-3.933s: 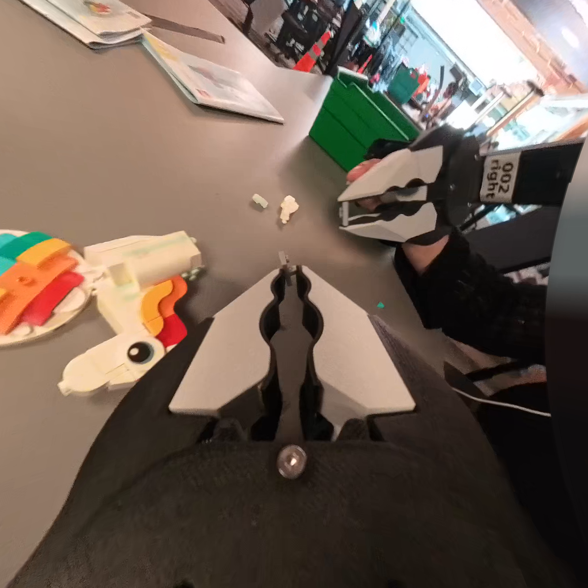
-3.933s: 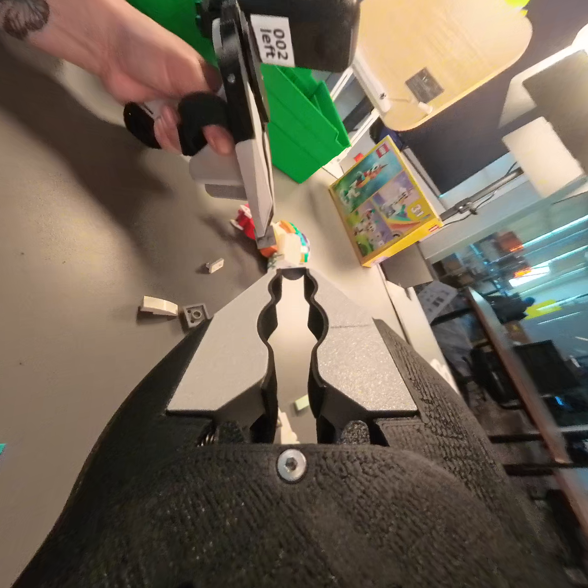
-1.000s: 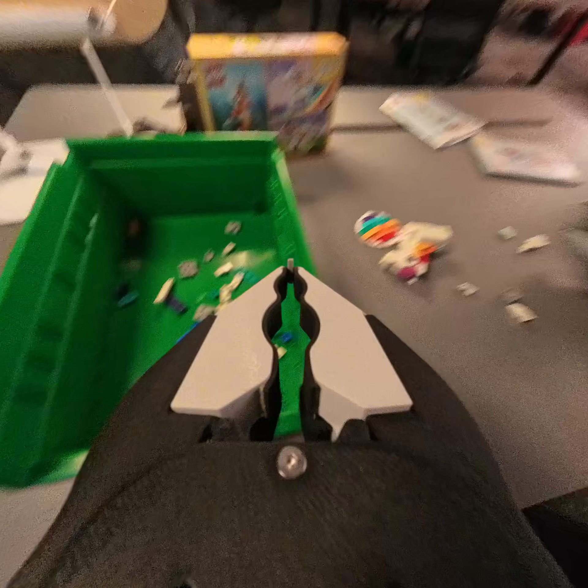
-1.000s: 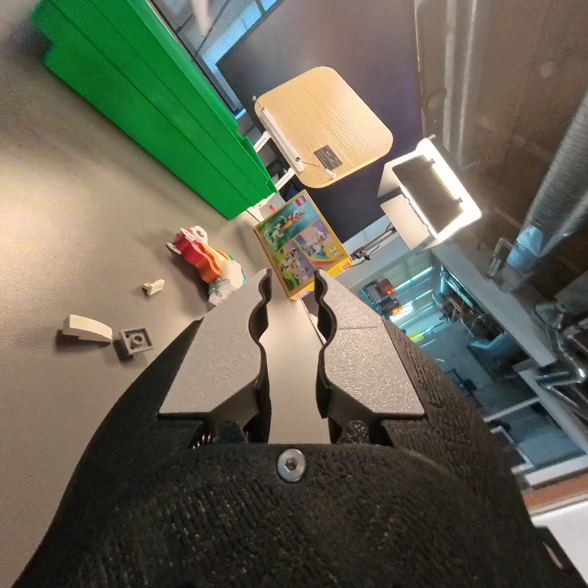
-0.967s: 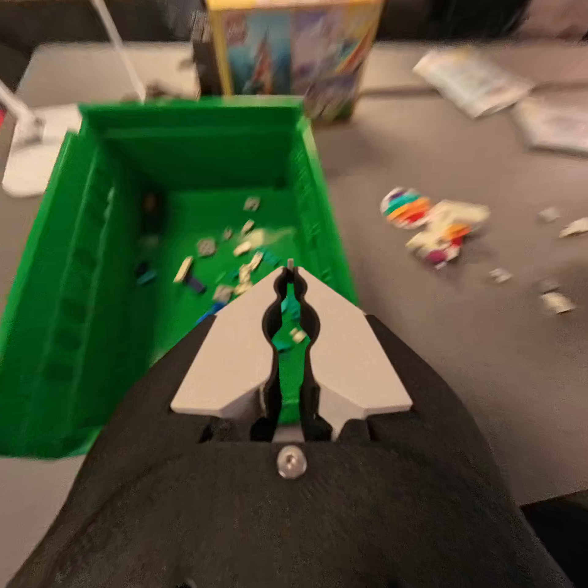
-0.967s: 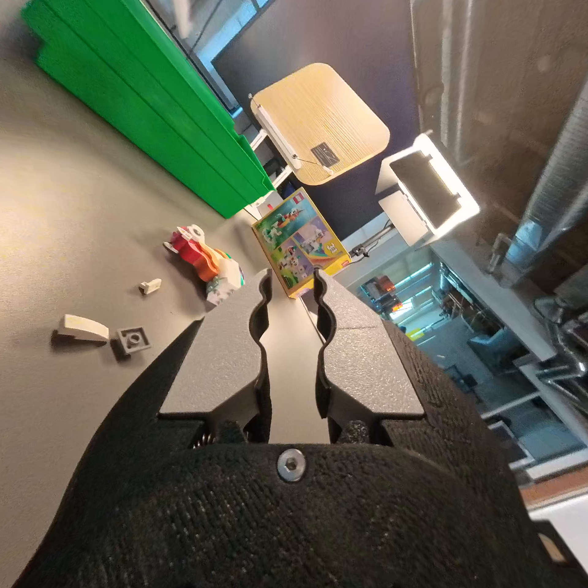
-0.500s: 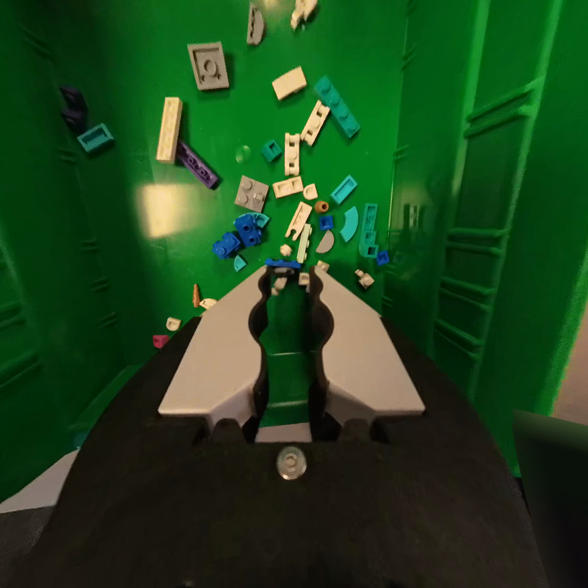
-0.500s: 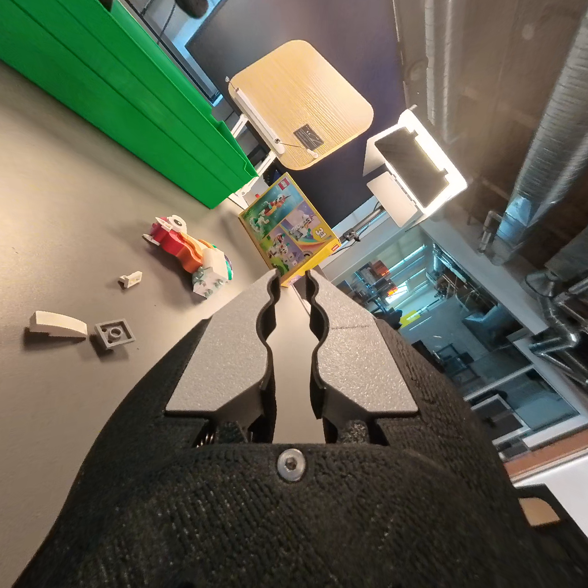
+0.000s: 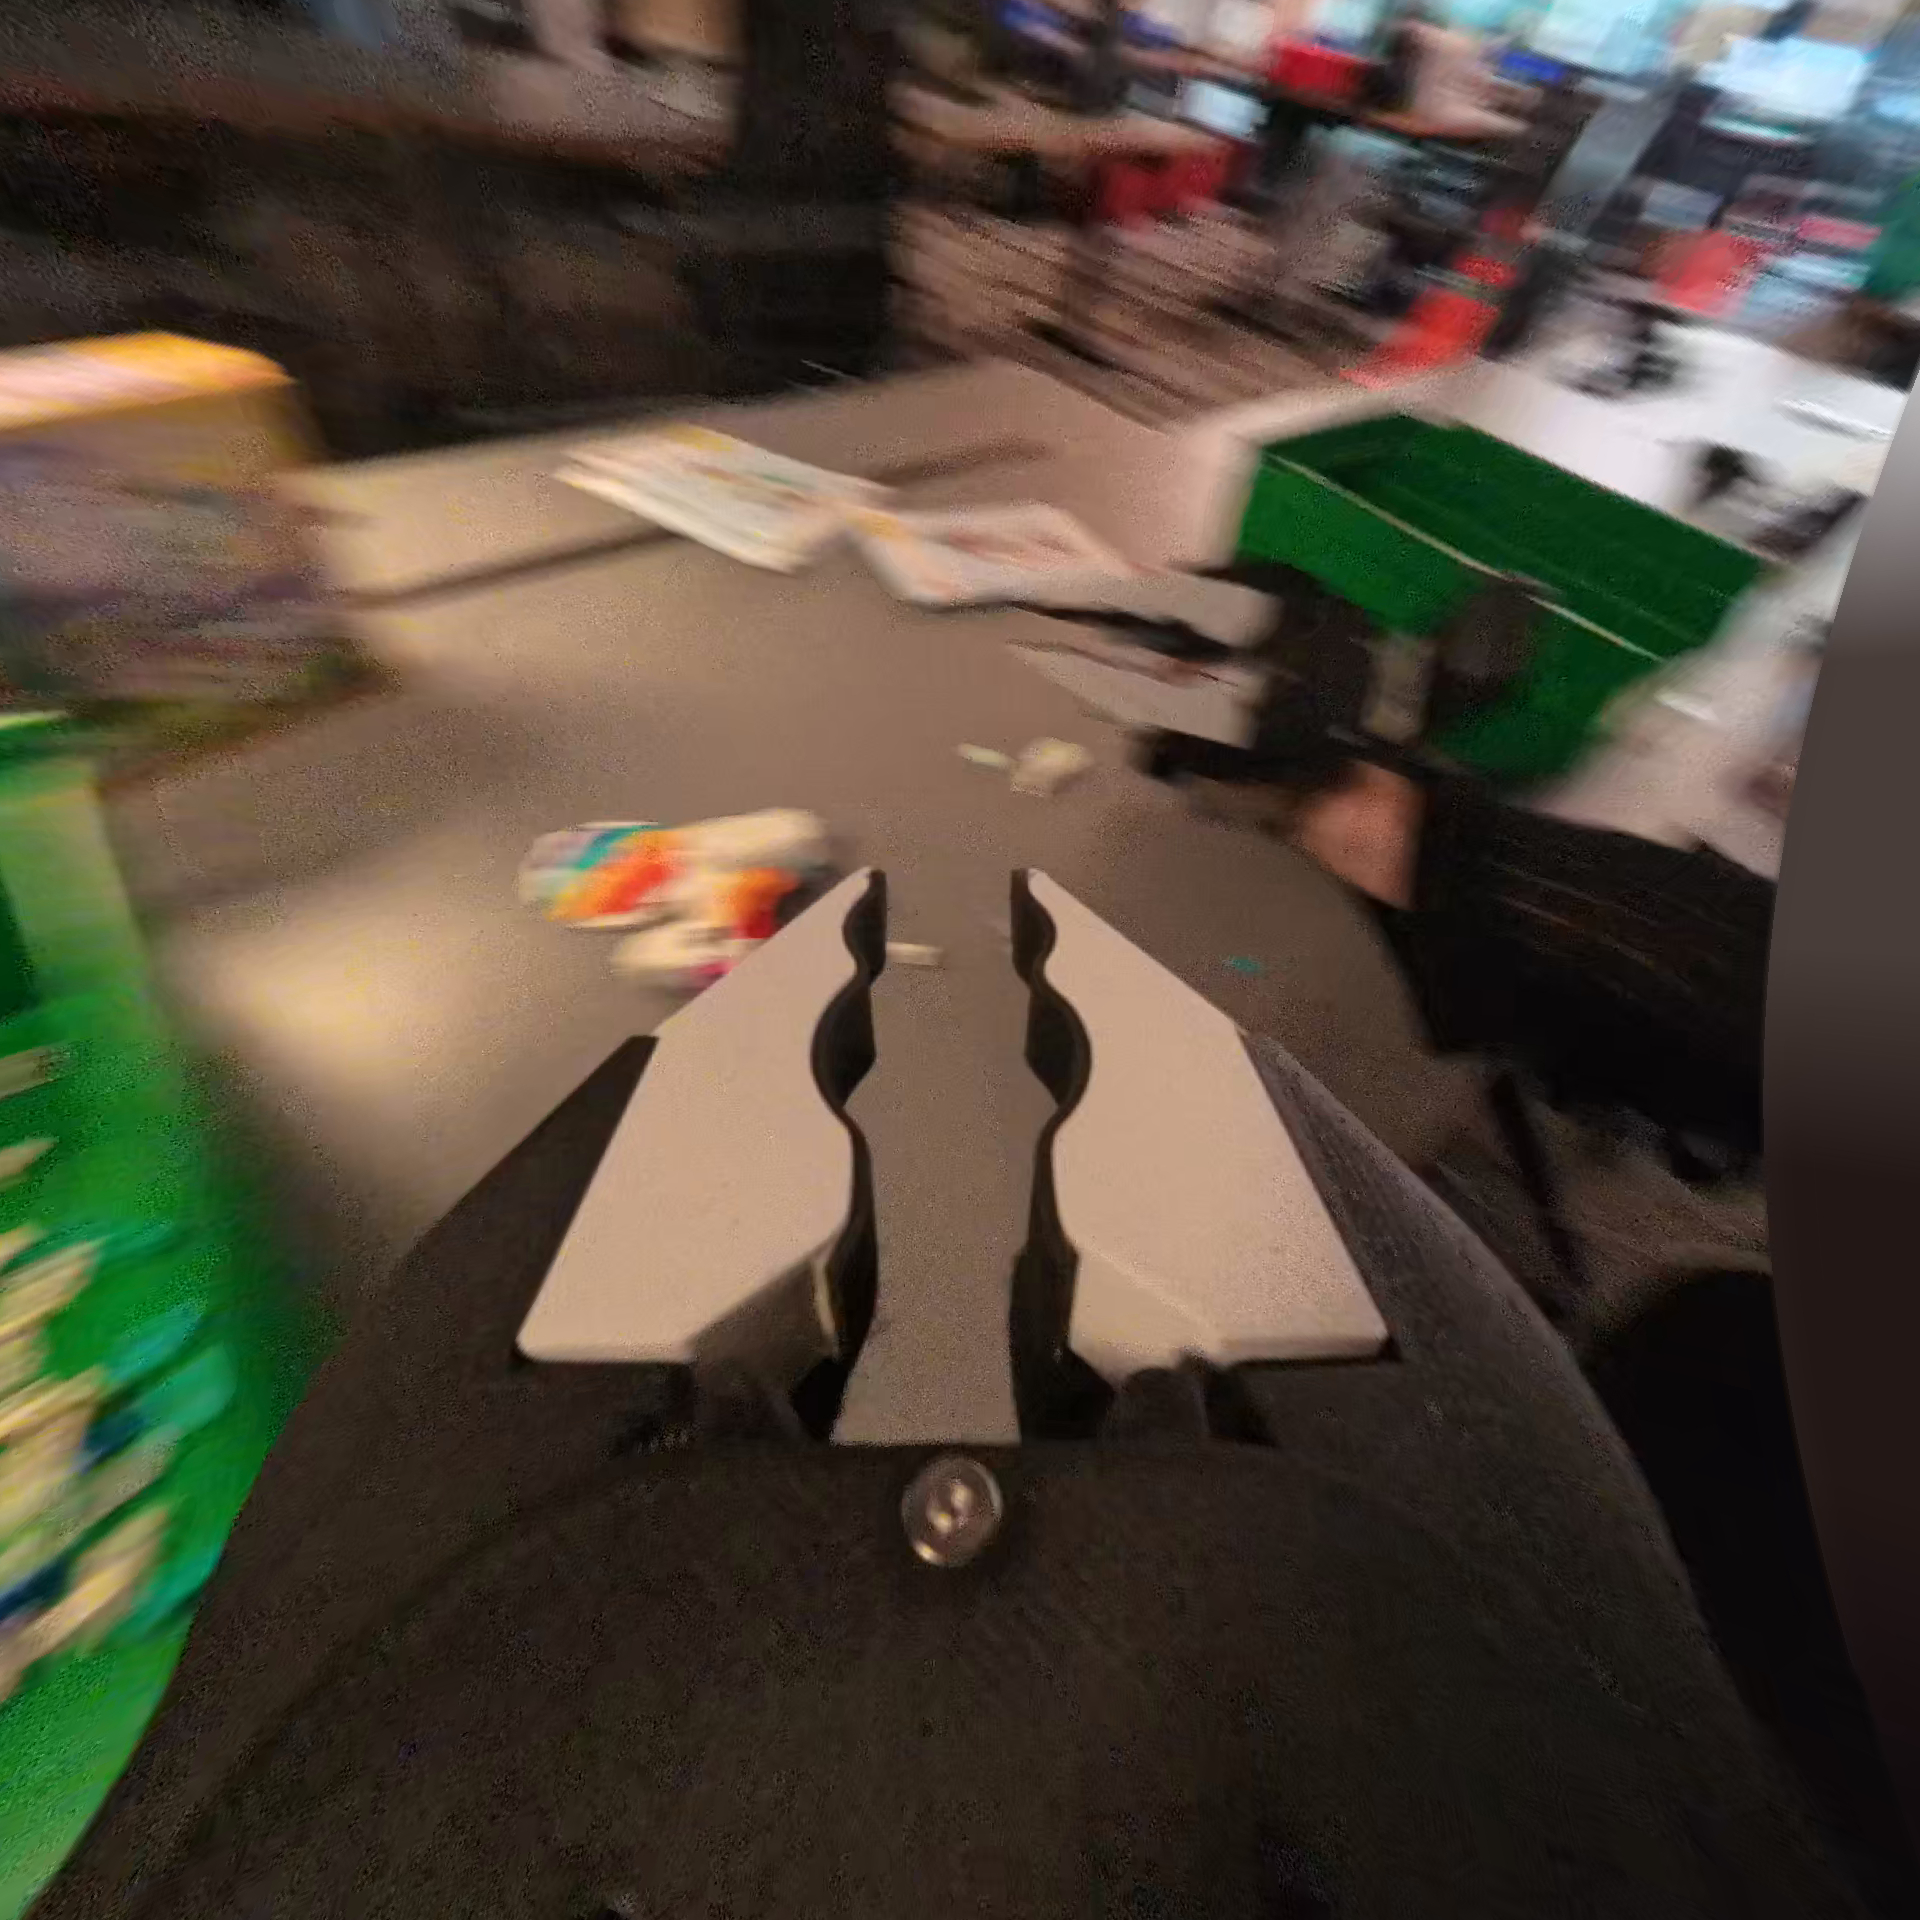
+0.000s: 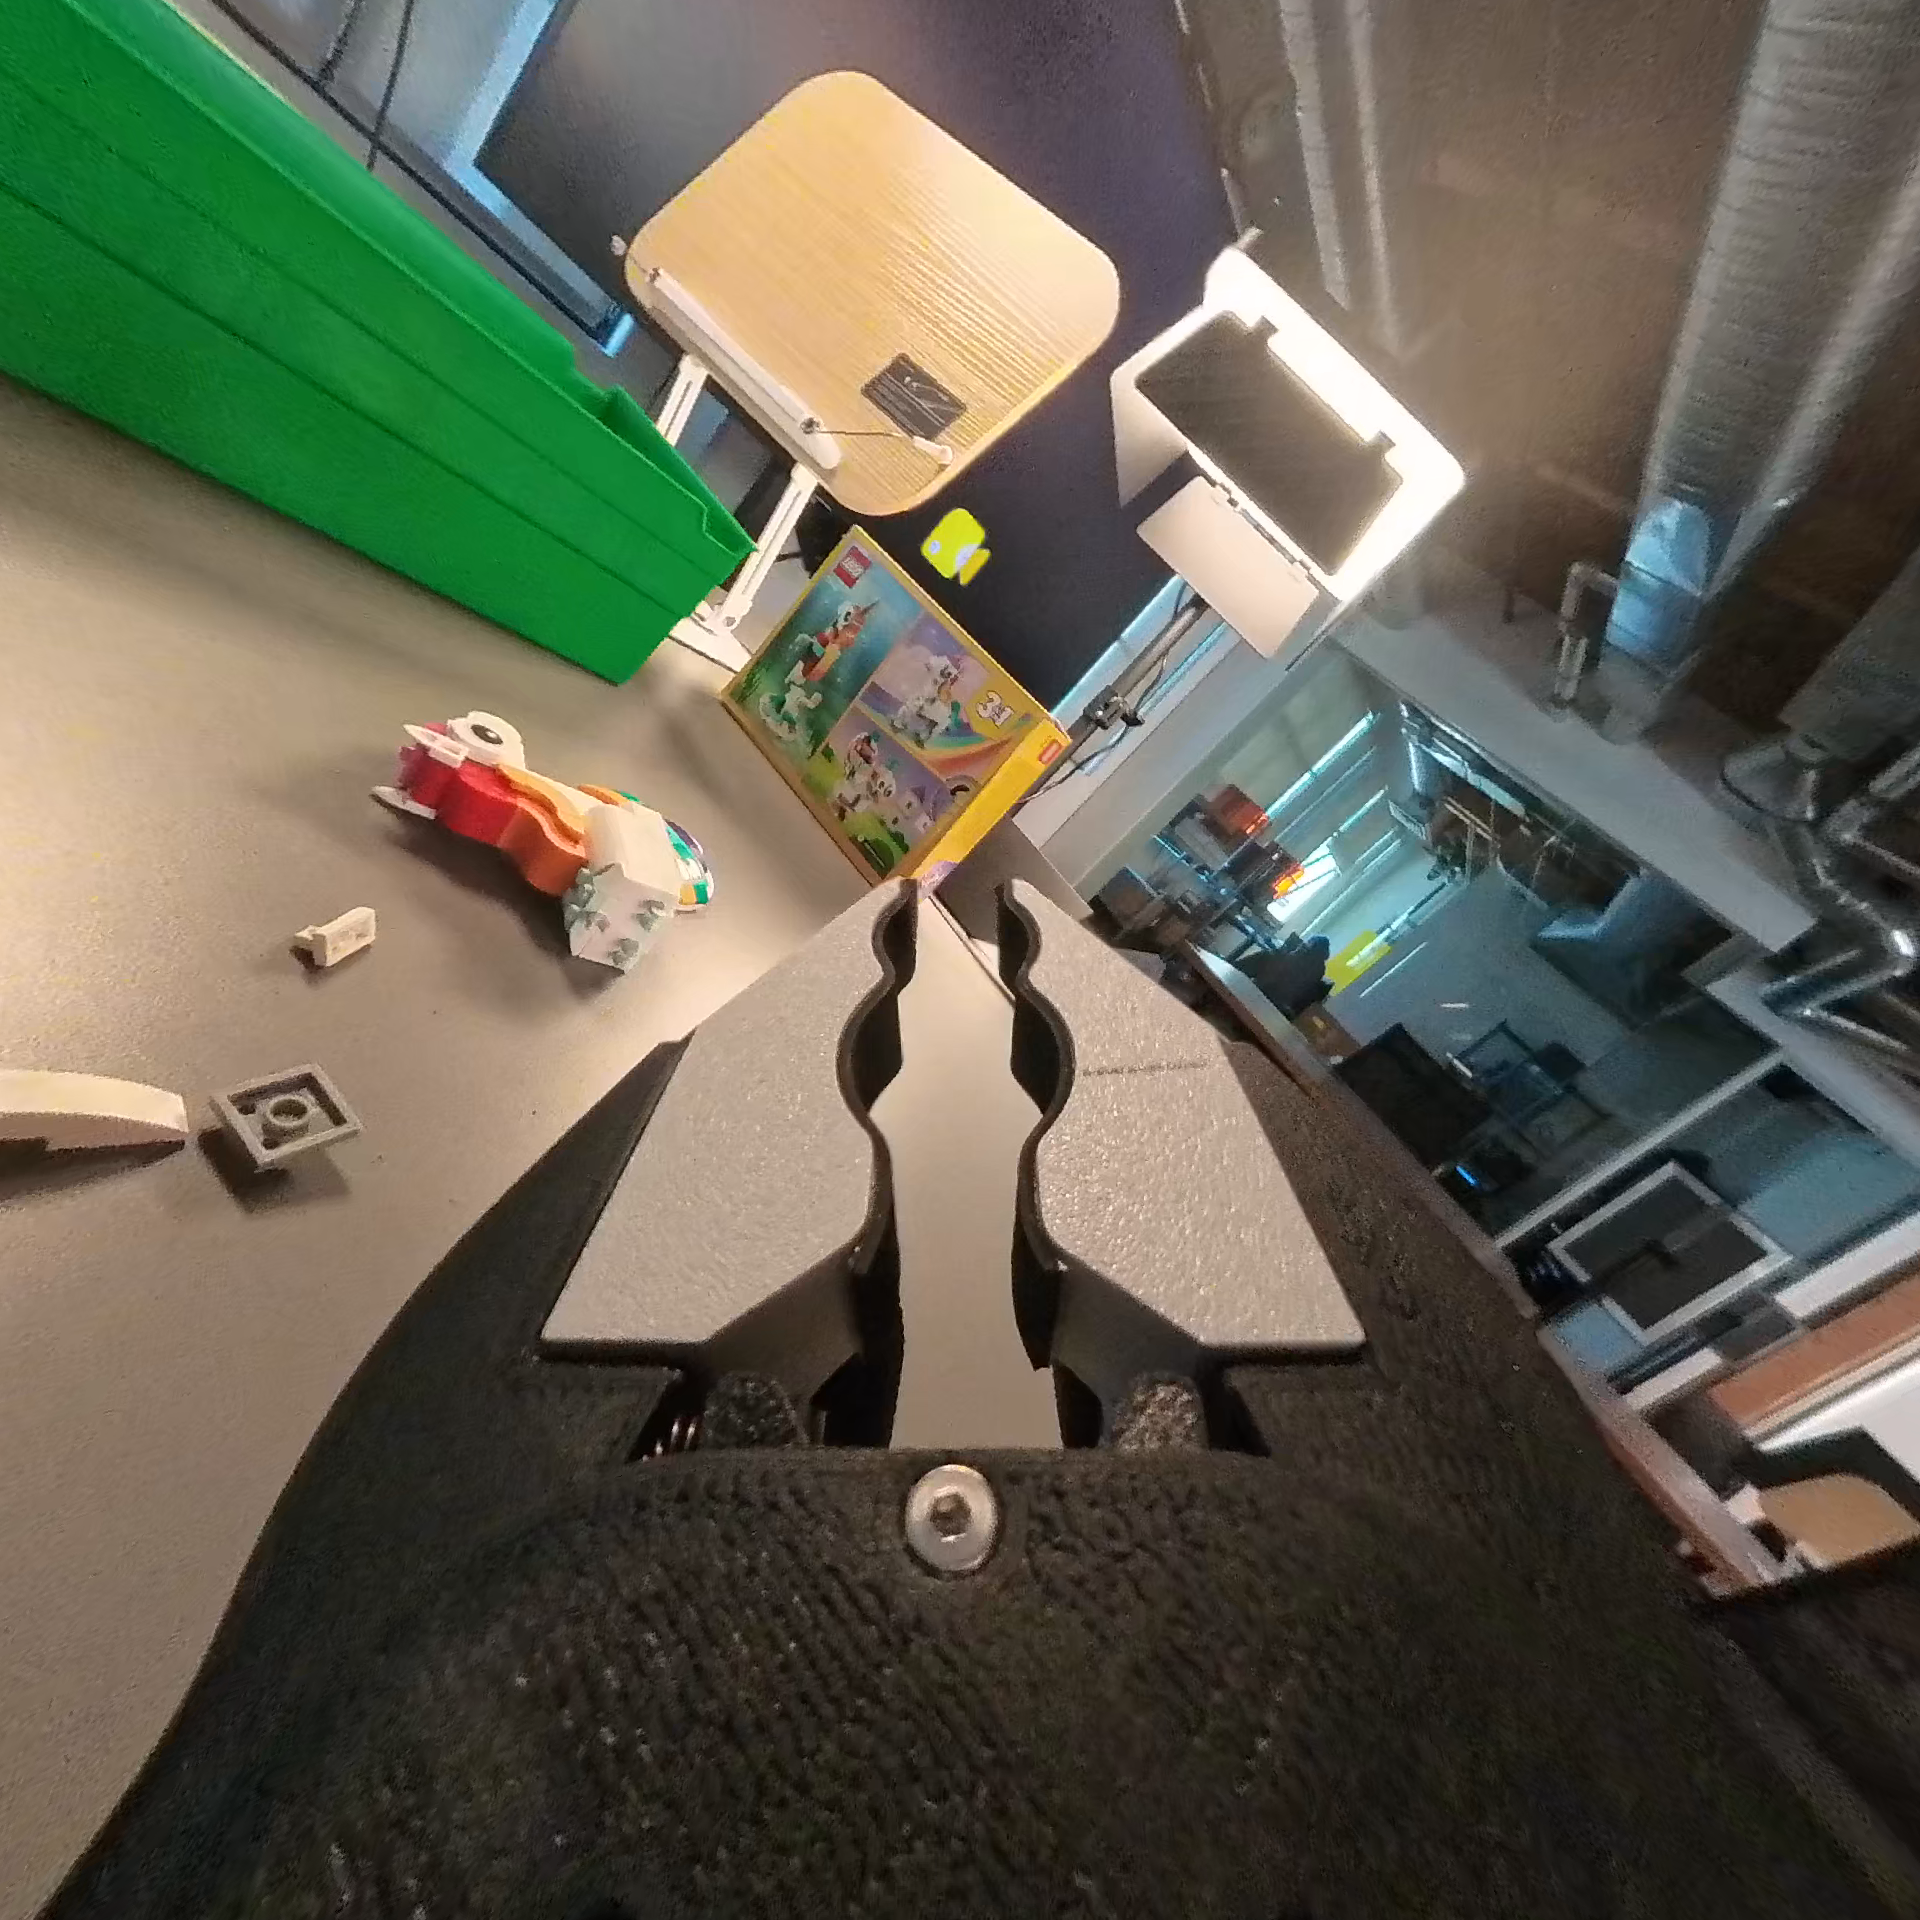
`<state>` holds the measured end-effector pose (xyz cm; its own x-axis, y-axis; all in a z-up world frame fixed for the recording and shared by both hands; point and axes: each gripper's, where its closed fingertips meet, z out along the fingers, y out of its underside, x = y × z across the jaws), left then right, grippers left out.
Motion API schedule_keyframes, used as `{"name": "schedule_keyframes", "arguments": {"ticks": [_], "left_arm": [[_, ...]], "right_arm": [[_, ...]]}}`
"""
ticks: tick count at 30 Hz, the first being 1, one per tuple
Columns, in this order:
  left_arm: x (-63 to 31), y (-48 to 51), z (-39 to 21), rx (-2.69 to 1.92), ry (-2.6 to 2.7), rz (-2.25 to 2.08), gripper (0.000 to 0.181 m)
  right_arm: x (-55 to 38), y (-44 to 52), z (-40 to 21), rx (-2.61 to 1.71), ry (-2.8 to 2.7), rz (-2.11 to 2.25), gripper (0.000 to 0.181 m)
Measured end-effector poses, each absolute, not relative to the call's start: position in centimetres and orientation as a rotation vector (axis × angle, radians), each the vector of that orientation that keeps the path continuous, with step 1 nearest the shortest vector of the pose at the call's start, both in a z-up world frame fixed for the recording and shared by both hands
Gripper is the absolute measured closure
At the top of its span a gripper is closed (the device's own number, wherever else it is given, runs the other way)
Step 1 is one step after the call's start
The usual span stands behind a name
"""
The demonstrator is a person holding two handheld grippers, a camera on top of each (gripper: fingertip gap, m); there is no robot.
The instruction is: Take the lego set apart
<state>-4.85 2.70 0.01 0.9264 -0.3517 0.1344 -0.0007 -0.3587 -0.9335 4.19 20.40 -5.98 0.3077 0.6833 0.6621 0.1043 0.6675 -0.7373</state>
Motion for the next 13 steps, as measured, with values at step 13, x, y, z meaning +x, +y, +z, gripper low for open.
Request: {"name": "schedule_keyframes", "arguments": {"ticks": [13], "left_arm": [[5.4, 10.1, -16.8, -2.328, 0.465, -0.472, 0.132]], "right_arm": [[4.3, 20.8, -6.2, -0.822, -1.205, 0.486, 0.168]]}}
